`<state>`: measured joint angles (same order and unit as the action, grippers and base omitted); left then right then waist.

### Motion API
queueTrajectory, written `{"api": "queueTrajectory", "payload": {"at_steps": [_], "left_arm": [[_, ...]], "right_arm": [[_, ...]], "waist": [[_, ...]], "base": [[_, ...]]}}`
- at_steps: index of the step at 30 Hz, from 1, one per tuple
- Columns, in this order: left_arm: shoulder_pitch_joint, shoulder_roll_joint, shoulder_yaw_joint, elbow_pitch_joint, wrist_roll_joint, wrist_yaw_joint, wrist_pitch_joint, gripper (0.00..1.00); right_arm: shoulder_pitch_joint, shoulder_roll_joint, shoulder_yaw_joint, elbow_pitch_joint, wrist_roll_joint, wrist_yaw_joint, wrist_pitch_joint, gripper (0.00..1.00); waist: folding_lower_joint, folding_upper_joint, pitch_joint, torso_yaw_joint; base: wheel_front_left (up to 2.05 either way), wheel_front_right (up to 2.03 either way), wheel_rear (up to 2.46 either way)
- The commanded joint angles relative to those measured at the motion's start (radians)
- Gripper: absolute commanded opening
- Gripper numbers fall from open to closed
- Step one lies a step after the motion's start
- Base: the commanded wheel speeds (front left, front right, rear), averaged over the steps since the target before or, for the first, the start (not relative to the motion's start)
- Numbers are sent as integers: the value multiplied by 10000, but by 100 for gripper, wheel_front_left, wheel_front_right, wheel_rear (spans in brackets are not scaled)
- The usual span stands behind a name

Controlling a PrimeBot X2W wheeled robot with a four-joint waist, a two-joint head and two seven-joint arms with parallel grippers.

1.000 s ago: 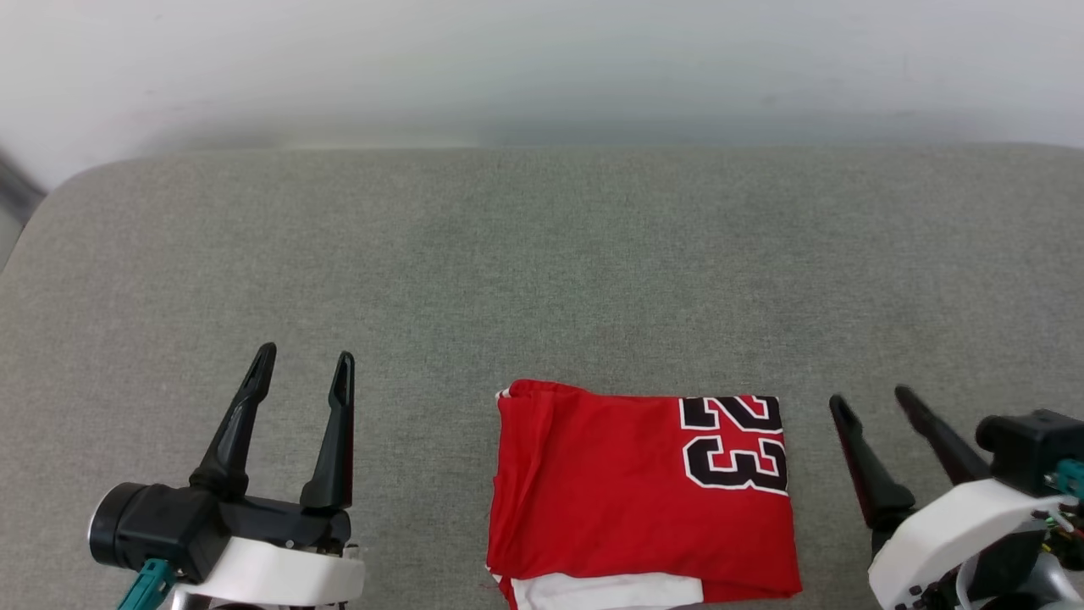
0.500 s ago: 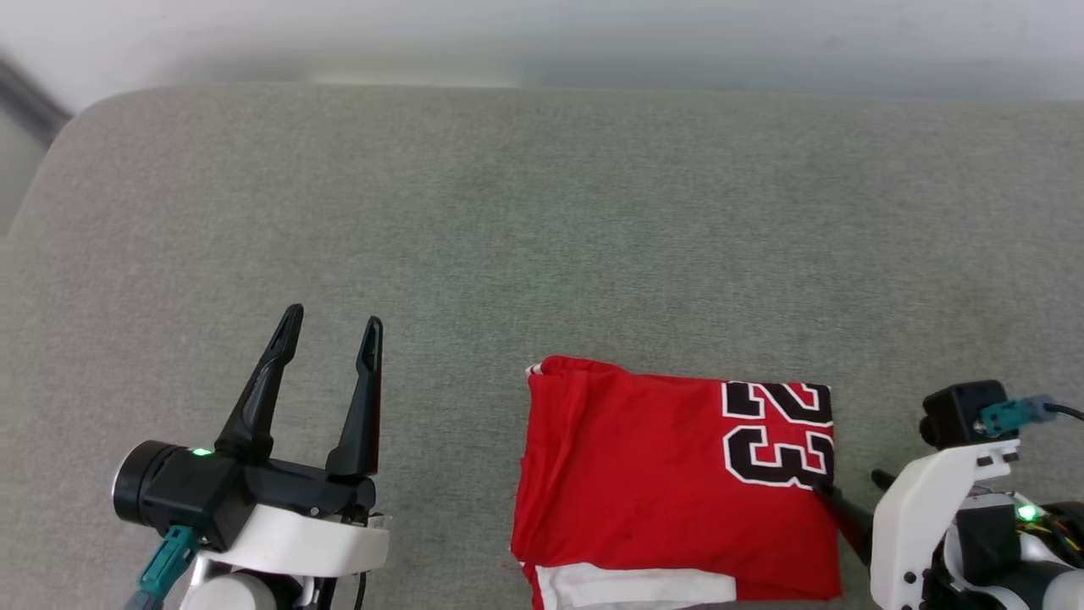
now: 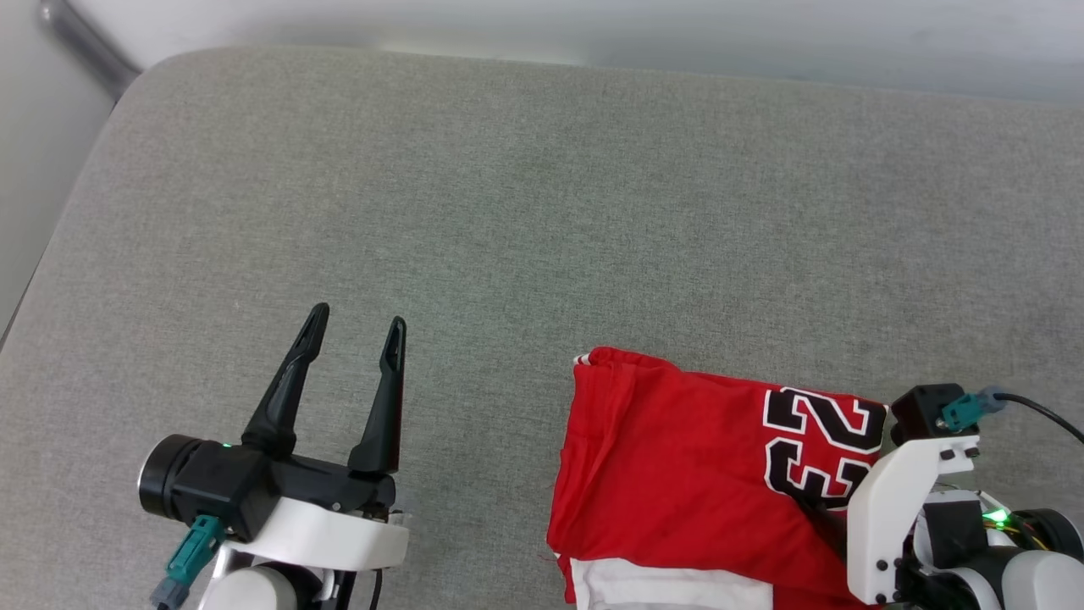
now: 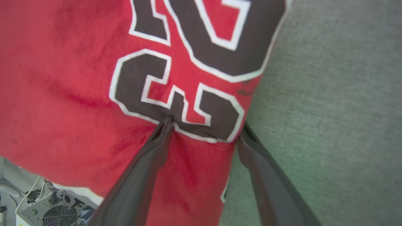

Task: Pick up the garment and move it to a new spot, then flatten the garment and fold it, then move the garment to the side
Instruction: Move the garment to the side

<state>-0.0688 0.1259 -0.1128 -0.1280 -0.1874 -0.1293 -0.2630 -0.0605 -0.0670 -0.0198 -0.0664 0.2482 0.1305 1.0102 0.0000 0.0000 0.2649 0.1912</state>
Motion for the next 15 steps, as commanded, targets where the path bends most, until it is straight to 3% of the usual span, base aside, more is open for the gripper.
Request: {"api": "queueTrajectory", "payload": {"at_steps": [1, 3, 7, 9, 15], "left_arm": [[-97, 12, -53, 37, 13, -18, -21, 100], [-39, 54, -210, 115, -1, -18, -21, 100], [56, 57, -478, 194, 20, -18, -21, 100], [152, 59, -933, 212, 11, -18, -21, 100], [-146, -20, -1477, 49, -201, -16, -21, 100]], "right_arm": [[292, 164, 411, 689, -68, 15, 105, 100], [349, 156, 632, 976, -52, 17, 121, 0], [119, -396, 914, 1008, -338, -2, -249, 0], [-514, -1829, 1713, 478, -909, -8, -671, 0], [-1165, -3732, 2631, -134, -1224, -2, -810, 0]], "waist": [[0, 0, -45, 44], [0, 0, -98, 41], [0, 0, -262, -153], [0, 0, -437, -1009], [0, 0, -316, -1997]], "base": [[0, 0, 0], [0, 0, 0], [0, 0, 0], [0, 0, 0], [0, 0, 0]]}}
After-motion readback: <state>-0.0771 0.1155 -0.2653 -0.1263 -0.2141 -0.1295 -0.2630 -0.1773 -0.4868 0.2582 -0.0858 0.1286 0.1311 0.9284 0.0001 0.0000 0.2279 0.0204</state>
